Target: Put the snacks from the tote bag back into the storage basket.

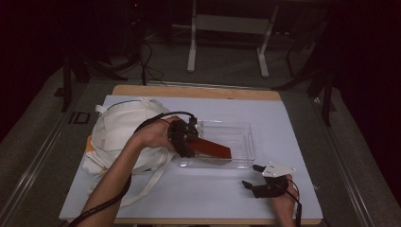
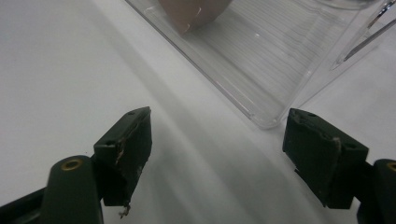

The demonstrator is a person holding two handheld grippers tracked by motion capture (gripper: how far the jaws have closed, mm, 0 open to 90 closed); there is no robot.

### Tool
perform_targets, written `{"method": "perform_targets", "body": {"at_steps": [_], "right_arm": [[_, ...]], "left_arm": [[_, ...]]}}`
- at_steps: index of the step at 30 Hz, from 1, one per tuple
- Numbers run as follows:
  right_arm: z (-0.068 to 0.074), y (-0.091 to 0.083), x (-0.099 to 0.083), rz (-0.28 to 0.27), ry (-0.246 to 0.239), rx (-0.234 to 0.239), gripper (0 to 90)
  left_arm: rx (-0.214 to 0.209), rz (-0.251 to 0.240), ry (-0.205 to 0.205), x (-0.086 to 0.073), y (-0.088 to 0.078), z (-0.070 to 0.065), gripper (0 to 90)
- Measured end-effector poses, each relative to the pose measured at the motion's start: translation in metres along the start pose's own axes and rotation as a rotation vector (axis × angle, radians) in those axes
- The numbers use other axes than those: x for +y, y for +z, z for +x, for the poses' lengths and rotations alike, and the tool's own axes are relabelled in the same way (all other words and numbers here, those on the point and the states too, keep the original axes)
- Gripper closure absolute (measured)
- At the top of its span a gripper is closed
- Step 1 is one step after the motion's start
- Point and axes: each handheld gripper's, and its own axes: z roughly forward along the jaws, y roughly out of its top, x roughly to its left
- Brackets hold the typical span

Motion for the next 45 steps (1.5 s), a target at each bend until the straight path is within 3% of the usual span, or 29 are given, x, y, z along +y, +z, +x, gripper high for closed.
{"method": "perform_targets", "body": {"at_steps": [19,37,45], "right_arm": [[0.0,0.0,0.0,0.0,0.001,0.003,23.8],[0.0,0.0,0.0,0.002,0.0,0.006,23.8],[0.0,0.0,0.0,0.001,0.0,0.007,23.8]], "left_arm": [[-0.044,0.048,-0.061,0.008,0.015,0.006,39.4],[-0.09,0.038,-0.154,0.013,0.019,0.013,33.0],[-0.084,0.019,-0.155,0.013,0.015,0.013,34.9]]}}
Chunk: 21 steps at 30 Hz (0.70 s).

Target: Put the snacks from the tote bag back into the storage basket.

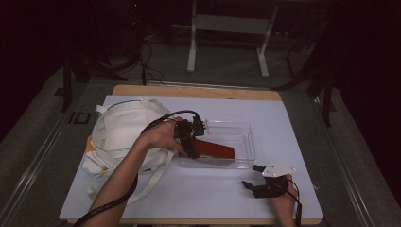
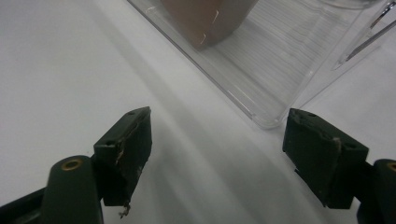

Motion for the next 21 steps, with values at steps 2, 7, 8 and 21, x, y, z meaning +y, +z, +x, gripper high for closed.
{"method": "perform_targets", "body": {"at_steps": [2,7,8,21], "right_arm": [[0.0,0.0,0.0,0.0,0.0,0.0,23.8],[0.0,0.0,0.0,0.001,0.0,0.0,23.8],[0.0,0.0,0.0,0.0,0.0,0.0,23.9],[0.0,0.0,0.0,0.0,0.001,0.002,23.8]], "left_arm": [[0.007,-0.003,0.009,0.001,0.001,-0.001,37.0],[0.01,0.004,0.019,0.004,0.004,-0.002,37.5],[0.004,0.008,0.012,0.005,0.004,-0.001,36.9],[-0.024,0.02,-0.031,-0.008,-0.005,0.002,32.6]]}}
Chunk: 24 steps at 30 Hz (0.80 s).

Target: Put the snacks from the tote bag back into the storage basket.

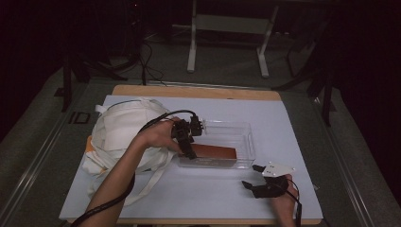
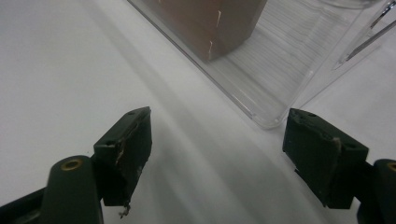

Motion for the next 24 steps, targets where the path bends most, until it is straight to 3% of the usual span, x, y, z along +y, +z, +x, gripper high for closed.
{"method": "perform_targets", "body": {"at_steps": [11,24], "right_arm": [[0.0,0.0,0.0,0.0,0.002,-0.001,23.8],[-0.001,-0.001,0.0,-0.006,0.01,0.001,23.8]], "left_arm": [[0.0,-0.015,0.005,-0.006,-0.005,-0.002,32.9],[0.067,-0.082,0.006,-0.013,-0.024,-0.008,32.9]]}}
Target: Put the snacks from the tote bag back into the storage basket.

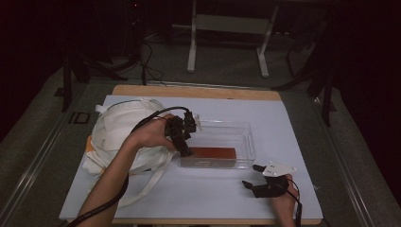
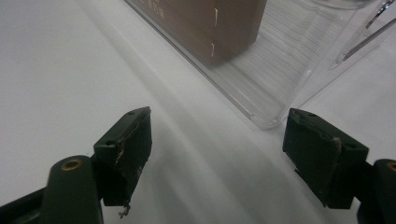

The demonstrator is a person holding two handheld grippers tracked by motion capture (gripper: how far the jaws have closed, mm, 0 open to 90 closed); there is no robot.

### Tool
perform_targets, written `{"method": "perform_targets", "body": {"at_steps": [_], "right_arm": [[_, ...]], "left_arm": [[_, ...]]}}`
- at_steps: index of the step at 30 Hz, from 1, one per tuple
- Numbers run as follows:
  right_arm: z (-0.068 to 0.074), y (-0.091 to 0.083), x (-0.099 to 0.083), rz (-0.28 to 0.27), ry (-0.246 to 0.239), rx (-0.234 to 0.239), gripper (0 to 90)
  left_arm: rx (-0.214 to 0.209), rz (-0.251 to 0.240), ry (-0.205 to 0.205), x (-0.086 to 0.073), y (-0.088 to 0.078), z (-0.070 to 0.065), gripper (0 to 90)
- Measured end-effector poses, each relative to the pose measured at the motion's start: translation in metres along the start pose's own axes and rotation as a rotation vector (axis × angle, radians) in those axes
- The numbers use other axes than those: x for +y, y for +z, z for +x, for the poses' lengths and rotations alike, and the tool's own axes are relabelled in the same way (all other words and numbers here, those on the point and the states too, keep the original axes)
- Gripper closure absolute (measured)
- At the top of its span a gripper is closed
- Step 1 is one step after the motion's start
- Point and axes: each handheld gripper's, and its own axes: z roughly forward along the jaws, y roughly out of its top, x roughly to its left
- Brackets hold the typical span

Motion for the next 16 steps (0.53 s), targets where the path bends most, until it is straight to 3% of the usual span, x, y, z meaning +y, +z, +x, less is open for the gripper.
{"method": "perform_targets", "body": {"at_steps": [9,16], "right_arm": [[-0.001,0.0,0.0,-0.006,0.005,0.007,22.0],[-0.002,-0.001,0.0,-0.012,0.016,0.012,20.7]], "left_arm": [[0.062,-0.072,-0.011,-0.011,-0.013,-0.007,32.9],[0.145,-0.165,-0.06,-0.024,-0.02,-0.021,32.9]]}}
